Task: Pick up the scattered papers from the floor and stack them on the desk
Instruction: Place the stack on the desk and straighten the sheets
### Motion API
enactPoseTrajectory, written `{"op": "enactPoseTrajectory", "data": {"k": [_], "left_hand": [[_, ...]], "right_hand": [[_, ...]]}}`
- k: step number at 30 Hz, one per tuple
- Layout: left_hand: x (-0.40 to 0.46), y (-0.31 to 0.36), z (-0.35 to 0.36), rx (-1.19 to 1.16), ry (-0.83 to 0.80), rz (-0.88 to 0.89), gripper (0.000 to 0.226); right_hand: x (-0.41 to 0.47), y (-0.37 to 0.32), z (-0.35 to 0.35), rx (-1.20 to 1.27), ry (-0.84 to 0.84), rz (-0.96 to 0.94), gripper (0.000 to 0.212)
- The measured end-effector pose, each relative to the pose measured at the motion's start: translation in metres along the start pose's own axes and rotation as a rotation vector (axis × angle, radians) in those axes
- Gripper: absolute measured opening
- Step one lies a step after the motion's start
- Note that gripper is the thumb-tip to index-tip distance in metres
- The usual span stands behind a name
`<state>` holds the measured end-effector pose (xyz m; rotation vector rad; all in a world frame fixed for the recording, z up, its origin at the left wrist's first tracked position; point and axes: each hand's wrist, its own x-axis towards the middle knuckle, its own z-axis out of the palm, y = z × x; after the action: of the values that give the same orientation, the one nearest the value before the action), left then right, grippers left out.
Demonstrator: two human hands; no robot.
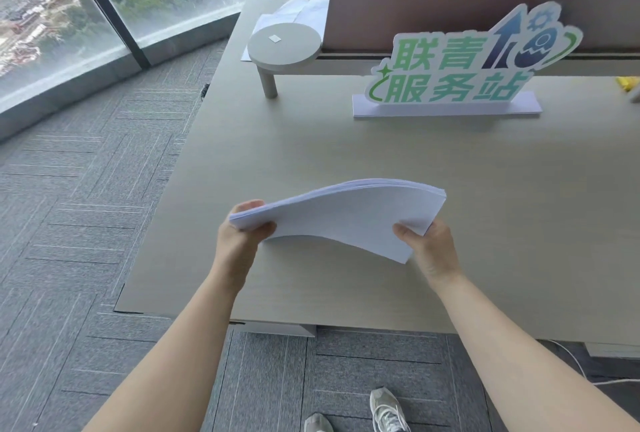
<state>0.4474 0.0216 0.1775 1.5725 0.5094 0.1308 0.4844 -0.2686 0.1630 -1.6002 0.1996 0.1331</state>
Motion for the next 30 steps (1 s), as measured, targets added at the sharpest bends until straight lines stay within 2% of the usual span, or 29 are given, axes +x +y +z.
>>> {"op": "enactPoseTrajectory", "data": {"k": [2, 5, 10, 13, 19, 22, 25, 30], "left_hand": [[0.000, -0.005, 0.003, 0.024, 0.016, -0.013, 0.026], [0.003, -0.005, 0.005, -0.027, 0.085, -0.031, 0.025], [0.001, -0.014, 0.002, -0.065, 0.016, -0.074, 0.019], [0.001, -0.021, 0.004, -0.023, 0.031, -0.113, 0.015], [0.007, -0.015, 0.007, 0.058, 0.036, -0.048, 0.018], [0.008, -0.011, 0.003, 0.051, 0.043, -0.043, 0.012], [0.007, -0.011, -0.006, 0.001, 0.056, -0.114, 0.009], [-0.005, -0.021, -0.027, -0.157, 0.075, -0.263, 0.023]], "right_hand": [[0.001, 0.003, 0.002, -0.024, 0.026, 0.021, 0.023], [0.004, 0.002, 0.002, -0.037, 0.050, 0.007, 0.024], [0.002, 0.012, 0.002, -0.033, 0.020, 0.056, 0.022], [-0.001, 0.020, 0.004, -0.059, 0.009, 0.121, 0.019], [0.007, 0.015, 0.010, -0.089, 0.077, 0.107, 0.016], [0.014, 0.002, 0.014, -0.118, 0.096, 0.076, 0.011], [0.022, -0.013, 0.015, -0.145, 0.056, 0.051, 0.007], [0.025, -0.036, 0.021, -0.046, 0.000, 0.089, 0.012]]}}
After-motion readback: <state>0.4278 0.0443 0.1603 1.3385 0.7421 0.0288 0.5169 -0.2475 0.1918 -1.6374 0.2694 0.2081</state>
